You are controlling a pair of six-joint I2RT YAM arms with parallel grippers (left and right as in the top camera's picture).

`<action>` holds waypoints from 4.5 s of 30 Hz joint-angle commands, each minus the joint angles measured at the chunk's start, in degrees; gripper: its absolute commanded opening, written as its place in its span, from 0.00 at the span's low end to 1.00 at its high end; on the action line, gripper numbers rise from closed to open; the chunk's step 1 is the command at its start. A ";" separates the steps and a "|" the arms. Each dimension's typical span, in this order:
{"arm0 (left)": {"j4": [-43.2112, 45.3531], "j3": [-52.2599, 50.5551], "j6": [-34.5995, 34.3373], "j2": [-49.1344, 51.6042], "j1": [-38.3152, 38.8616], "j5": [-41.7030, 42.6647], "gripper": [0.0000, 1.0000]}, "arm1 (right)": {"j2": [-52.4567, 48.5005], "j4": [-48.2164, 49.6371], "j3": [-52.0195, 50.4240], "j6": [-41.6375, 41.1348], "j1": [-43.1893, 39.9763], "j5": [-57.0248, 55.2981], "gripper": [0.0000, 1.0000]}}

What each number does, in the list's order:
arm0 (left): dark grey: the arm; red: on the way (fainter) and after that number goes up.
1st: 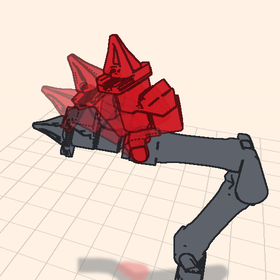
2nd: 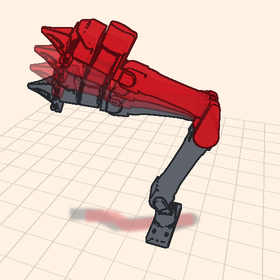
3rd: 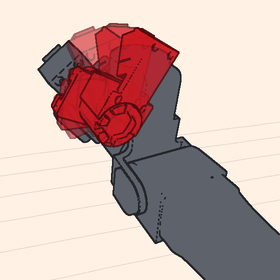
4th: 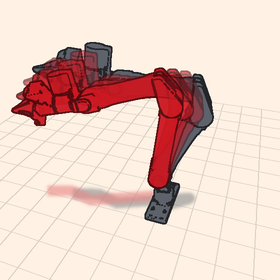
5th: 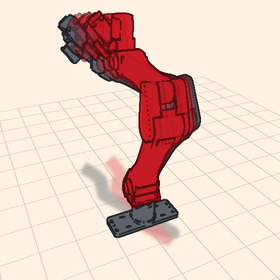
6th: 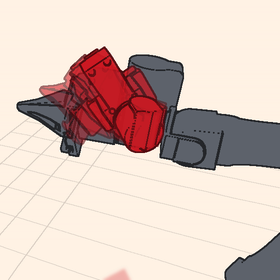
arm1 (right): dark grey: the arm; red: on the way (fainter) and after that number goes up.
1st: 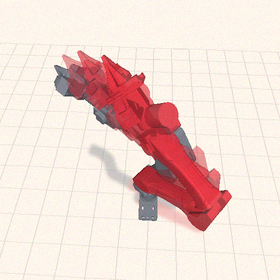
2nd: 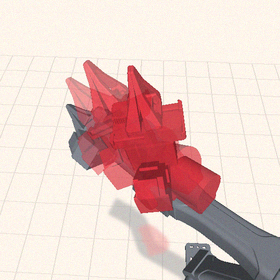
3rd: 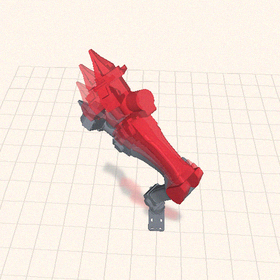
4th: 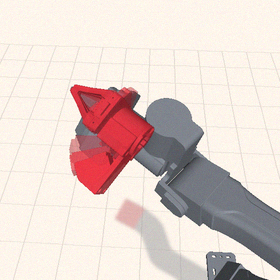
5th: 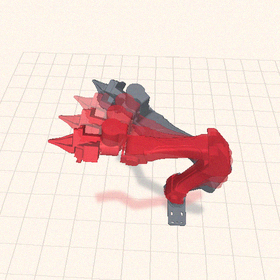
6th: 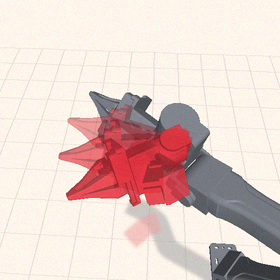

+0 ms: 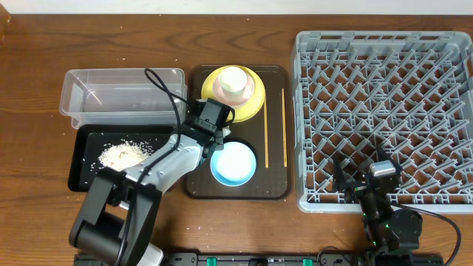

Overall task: Sort waste into correct bins and load items into the dishwasher rack
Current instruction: 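Grasp the yellow snack wrapper with the left gripper, then move the wrapper into the clear plastic bin and release, then grasp the white tissue on the brown tray with the left gripper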

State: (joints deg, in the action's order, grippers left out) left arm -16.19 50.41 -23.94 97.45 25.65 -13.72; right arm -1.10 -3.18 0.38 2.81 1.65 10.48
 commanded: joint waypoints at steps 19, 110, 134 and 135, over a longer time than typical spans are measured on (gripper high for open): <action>-1.81 0.46 2.27 -6.80 -0.22 -1.09 0.06 | 0.02 -0.26 -0.07 0.68 0.57 -0.35 0.99; 5.40 0.70 -11.67 1.90 -4.02 17.09 0.49 | 0.02 -0.26 -0.07 0.68 0.57 -0.35 0.99; 5.84 0.74 -11.65 -15.15 -4.09 11.61 0.06 | 0.02 -0.26 -0.07 0.68 0.57 -0.35 0.99; 5.84 0.72 -11.65 -16.68 -4.11 8.81 0.06 | 0.02 -0.26 -0.07 0.68 0.57 -0.35 0.99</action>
State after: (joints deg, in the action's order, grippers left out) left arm -10.17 50.54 -35.97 83.99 21.54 1.65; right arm -1.10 -3.18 0.38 2.81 1.65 10.48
